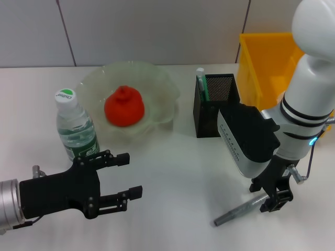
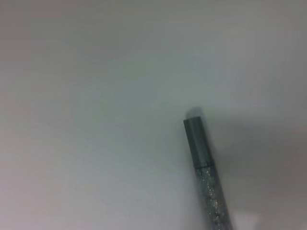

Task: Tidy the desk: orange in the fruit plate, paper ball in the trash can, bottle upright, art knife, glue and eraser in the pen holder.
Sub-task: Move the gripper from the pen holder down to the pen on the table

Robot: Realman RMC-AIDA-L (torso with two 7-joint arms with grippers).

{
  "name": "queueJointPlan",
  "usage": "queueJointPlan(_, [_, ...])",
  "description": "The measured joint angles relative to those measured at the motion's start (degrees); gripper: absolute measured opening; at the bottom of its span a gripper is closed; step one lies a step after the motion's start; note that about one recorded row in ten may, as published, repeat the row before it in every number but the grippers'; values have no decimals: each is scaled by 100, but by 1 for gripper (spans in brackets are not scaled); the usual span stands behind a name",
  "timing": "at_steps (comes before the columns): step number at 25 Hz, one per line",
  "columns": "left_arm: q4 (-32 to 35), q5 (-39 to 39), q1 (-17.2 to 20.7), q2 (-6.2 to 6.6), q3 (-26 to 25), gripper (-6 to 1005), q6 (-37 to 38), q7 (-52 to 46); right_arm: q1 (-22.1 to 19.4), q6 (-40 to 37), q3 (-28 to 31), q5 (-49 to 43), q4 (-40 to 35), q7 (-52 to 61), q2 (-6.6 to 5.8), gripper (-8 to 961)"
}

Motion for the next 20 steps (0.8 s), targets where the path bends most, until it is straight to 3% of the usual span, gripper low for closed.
queueJointPlan(20, [17,-8,18,-1,-75,760,102,0,-29,96,-144,65,6,-40,5,350])
